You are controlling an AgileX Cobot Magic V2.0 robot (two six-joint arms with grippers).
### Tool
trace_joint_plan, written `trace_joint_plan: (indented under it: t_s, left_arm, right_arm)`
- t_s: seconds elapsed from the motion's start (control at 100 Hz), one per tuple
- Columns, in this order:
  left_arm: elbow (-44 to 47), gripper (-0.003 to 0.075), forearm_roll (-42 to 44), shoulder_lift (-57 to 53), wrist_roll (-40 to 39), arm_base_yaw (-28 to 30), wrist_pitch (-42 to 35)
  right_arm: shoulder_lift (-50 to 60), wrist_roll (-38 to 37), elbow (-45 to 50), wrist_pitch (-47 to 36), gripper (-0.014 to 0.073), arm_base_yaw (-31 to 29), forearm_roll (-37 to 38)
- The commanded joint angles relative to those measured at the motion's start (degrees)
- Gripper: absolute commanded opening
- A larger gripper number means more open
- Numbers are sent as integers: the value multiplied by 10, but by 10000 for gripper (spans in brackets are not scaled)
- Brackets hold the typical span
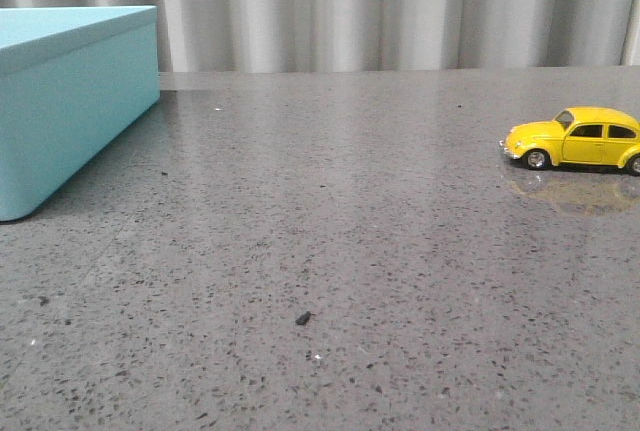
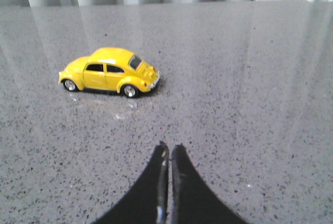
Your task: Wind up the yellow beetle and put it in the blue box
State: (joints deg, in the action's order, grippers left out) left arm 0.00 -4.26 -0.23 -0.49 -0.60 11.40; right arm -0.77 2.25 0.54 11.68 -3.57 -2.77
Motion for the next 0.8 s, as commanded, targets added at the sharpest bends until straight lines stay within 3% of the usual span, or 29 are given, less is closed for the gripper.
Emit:
trace_joint_plan:
  t_s: [0.0, 0.24, 0.79]
  left_arm:
    - [14, -21, -6, -18, -5, -3, -50]
    - [14, -21, -6, -18, -5, -3, -50]
    - [14, -21, -6, -18, -5, -3, -50]
  right_arm:
    - [-8, 4, 13, -56, -62, 0, 6]
    - [-8, 4, 13, -117, -62, 0, 6]
    - [-8, 4, 13, -117, -62, 0, 6]
